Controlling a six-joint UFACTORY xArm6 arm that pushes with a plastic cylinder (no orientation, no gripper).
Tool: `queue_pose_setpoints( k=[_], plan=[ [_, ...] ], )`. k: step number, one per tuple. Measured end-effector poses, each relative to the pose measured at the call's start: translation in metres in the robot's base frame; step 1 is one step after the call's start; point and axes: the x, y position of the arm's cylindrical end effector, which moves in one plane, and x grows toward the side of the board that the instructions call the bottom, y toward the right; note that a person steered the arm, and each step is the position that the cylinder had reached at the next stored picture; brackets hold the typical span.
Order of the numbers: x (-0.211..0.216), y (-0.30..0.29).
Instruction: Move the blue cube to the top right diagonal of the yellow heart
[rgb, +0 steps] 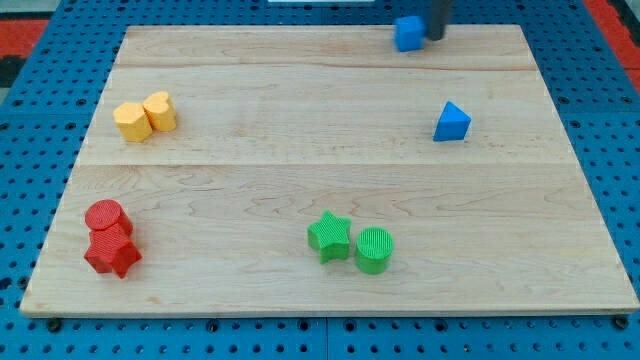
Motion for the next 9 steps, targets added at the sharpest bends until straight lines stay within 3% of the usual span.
queue_pose_setpoints(
  k=[1,2,3,4,6,8,9],
  plan=[
    [0.003,-0.109],
    [0.007,-0.054],
    [-0.019,0.004],
    [-0.034,-0.021],
    [-0.032,-0.143],
    [0.059,-0.239],
    [0.036,-0.288]
  ],
)
